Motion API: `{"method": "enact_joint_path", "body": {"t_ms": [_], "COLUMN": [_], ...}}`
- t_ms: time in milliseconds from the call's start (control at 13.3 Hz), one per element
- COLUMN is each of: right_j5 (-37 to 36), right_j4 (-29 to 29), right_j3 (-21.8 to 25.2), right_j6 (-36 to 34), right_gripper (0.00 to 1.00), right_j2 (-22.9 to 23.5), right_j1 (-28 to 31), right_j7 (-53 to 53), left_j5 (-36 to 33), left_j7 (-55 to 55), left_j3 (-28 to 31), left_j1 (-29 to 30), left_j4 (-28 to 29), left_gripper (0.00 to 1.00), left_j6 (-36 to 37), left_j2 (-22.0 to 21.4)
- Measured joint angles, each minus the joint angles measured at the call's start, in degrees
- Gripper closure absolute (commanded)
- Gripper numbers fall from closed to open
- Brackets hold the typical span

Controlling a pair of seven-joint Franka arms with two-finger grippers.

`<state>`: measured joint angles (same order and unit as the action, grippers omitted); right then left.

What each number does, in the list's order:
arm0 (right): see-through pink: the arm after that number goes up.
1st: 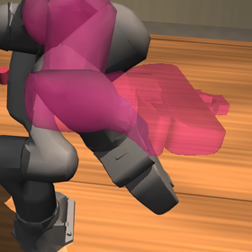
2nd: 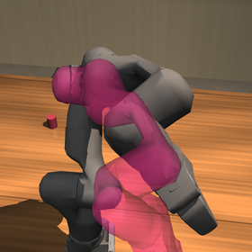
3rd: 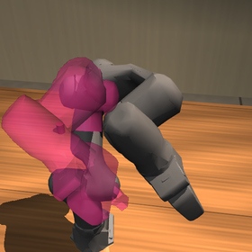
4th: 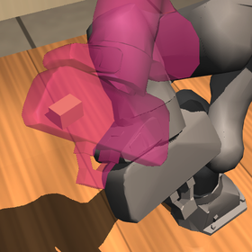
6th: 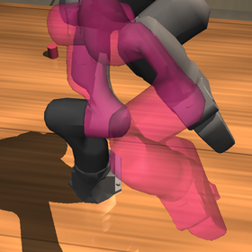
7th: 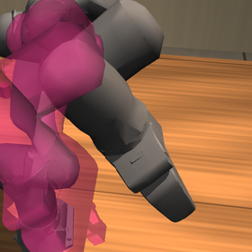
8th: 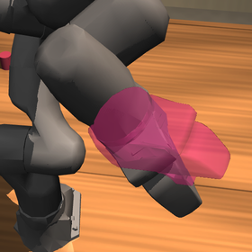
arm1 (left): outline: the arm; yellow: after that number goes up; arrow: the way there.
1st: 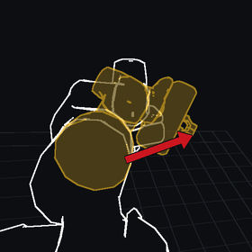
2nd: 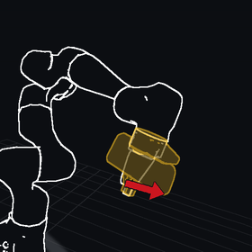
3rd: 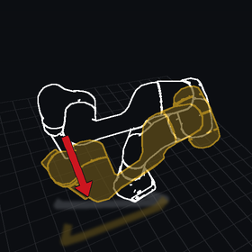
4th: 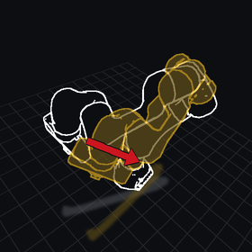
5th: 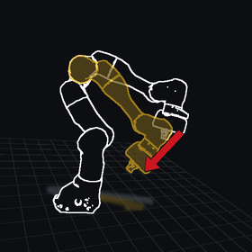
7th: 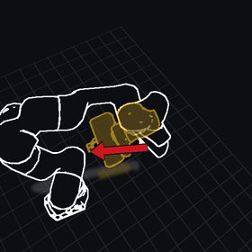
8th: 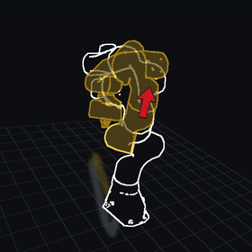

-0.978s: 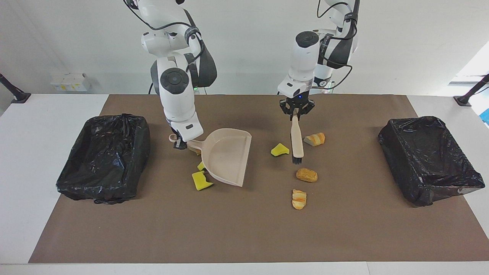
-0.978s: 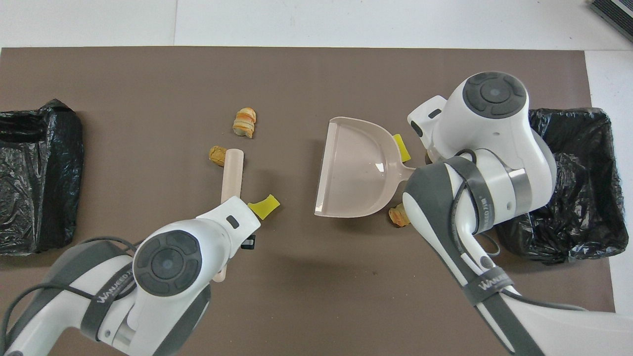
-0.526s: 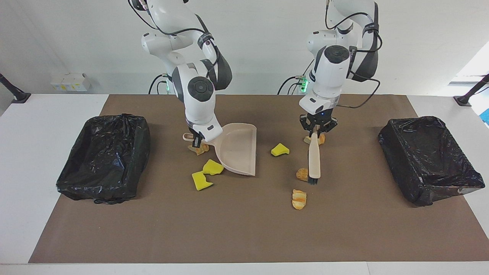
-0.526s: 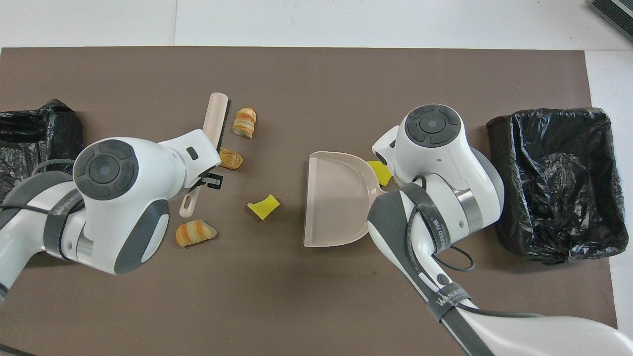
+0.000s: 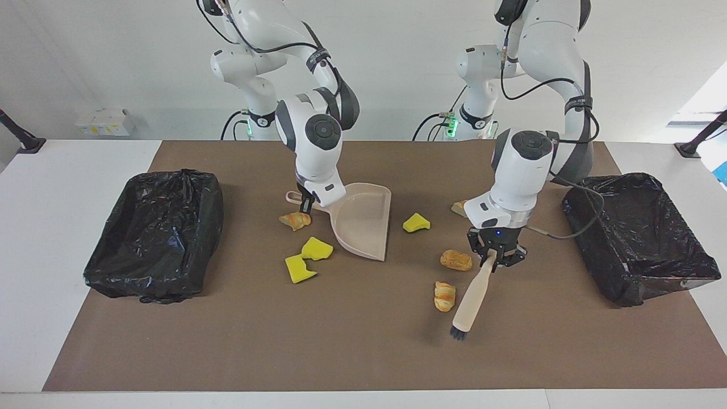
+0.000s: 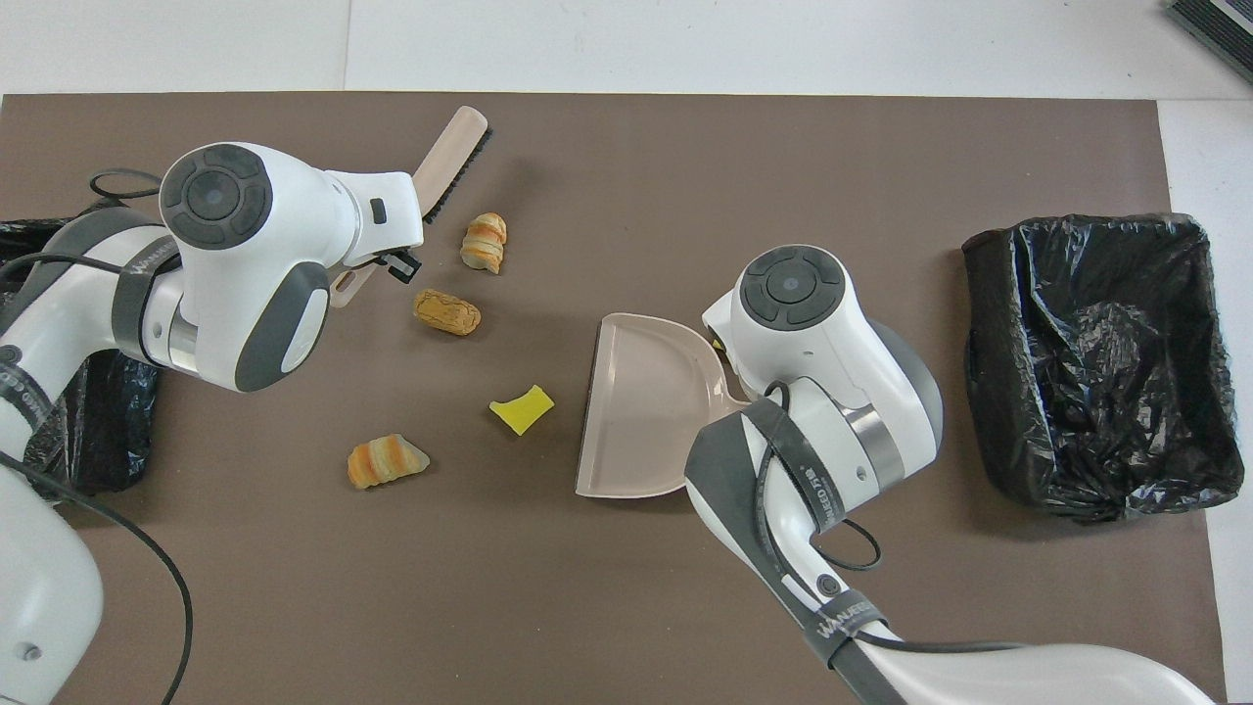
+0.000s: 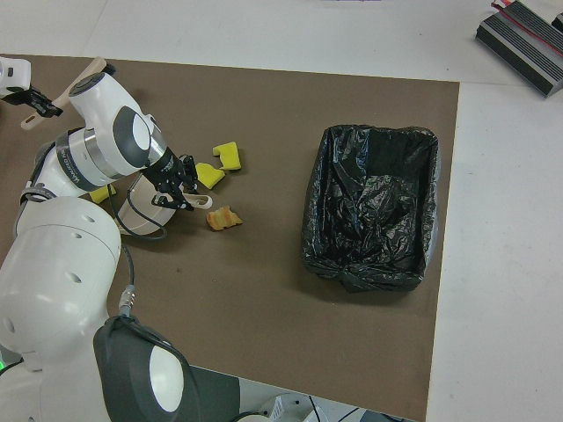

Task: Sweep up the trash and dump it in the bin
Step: 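Lower the dustpan with the right gripper while the left gripper positions the brush, then sweep the bread pieces into the dustpan with the brush in the left gripper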

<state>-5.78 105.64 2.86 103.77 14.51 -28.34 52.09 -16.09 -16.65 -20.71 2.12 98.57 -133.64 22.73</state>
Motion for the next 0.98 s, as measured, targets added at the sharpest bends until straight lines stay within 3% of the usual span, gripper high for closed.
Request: {"method": "enact_joint_path", "body": {"t_ms": [301,526,752,978], "right_j5": [0.0,0.0,0.1,0.2], "right_j4": [0.2,1.4,3.2,3.9], "right_j3": [0.0,-0.1,-0.1,-0.2], "right_j6": [0.0,-0.1,0.2,0.2], "right_gripper": [1.0,1.0,1.0,1.0], "right_j2": [0.0,-0.8,-2.0,-2.6], "right_j1": [-2.3,-5.0,-5.3,-6.1], "right_j7": [-3.7,-9.6,-10.2,-10.2], "left_j5": [-8.3,-9.0,-9.2,-8.9], "left_j7": [-10.5,-16.2,-19.1,-19.4], "left_j3": [-0.1,-0.6,-1.5,-2.5], "left_j1": [0.7,0.4,-1.0,-1.8], "left_j4": [0.3,0.5,2.2,11.1], "left_gripper": [1.0,1.0,1.0,1.0], "left_j6": [-1.4,4.8,12.5,13.8], "left_j2": [3.6,3.3,0.9,-5.6]}}
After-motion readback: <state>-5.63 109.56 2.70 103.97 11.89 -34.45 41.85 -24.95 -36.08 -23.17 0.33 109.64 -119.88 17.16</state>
